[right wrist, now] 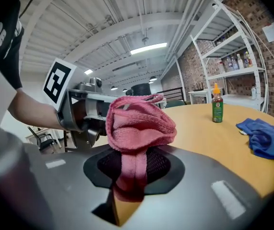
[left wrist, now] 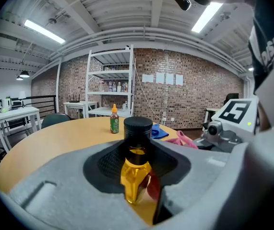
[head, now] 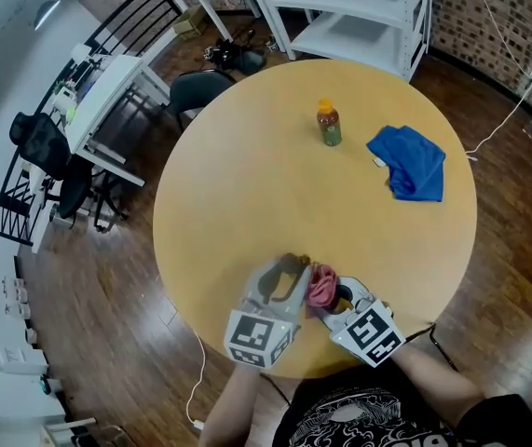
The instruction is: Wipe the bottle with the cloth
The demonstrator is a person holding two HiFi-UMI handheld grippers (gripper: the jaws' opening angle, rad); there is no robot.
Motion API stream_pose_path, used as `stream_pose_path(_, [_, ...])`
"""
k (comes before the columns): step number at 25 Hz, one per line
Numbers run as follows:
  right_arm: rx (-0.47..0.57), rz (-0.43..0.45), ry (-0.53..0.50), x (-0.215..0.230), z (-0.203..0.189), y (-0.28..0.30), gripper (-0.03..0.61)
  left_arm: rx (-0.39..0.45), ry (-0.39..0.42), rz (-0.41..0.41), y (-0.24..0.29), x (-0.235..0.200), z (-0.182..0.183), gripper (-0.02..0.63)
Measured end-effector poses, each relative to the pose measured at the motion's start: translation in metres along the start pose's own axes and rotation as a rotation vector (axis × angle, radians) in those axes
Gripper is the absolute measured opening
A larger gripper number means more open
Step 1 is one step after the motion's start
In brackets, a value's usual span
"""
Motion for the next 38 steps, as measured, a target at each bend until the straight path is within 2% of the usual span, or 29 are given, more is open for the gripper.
stream_pose_path(5, [-0.068, 0.023, 0.003, -0.001, -0.01, 0.01, 0.1, 0.0, -0.002, -0.003, 0.001, 0.001, 0.001, 0.146])
stream_pose_path(19, [-0.418, 0.031, 0.119, 0.011, -0.053, 0.034, 0.1, 0.01, -0.01, 0.002, 0.001, -0.001, -0.001, 0.146])
stream_pose_path(24, [-0.472, 0.037, 0.174, 0.018, -0.051, 0.033, 0.1, 0.006, -0.011, 0.001, 0.002, -0.001, -0.002, 0.146])
stream_pose_path(28, [-0.394, 0.032, 0.167, 0.026, -0.024, 0.011, 0.1, 0.009, -0.009, -0.004, 0.0, 0.001, -0.003, 0.146])
stream_pose_path(30, [-0.318, 0.033, 0.178, 0.036, 0.002, -0.004, 0.1, 0.015, -0.008, -0.004, 0.0, 0.001, -0.004, 0.146])
stream_pose_path(34, [-0.179, 0.013, 0.13, 0.062, 0.061, -0.022, 0.1, 0.023, -0.007, -0.003, 0.001, 0.003, -0.004, 0.146])
stream_pose_path(38, [-0.048, 0.059, 0.118, 0.081, 0.114, -0.011, 0.1, 0.039, -0.006, 0.004, -0.001, 0.005, -0.004, 0.146])
Point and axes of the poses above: the fingertips, and each gripper's own axes: y forward along the fingers, x to its right, z out of its top, the point moved 9 cm from there along -y, backward along the fingers, and after that the axes turned 6 degrees about x, right-handed, at the moved point
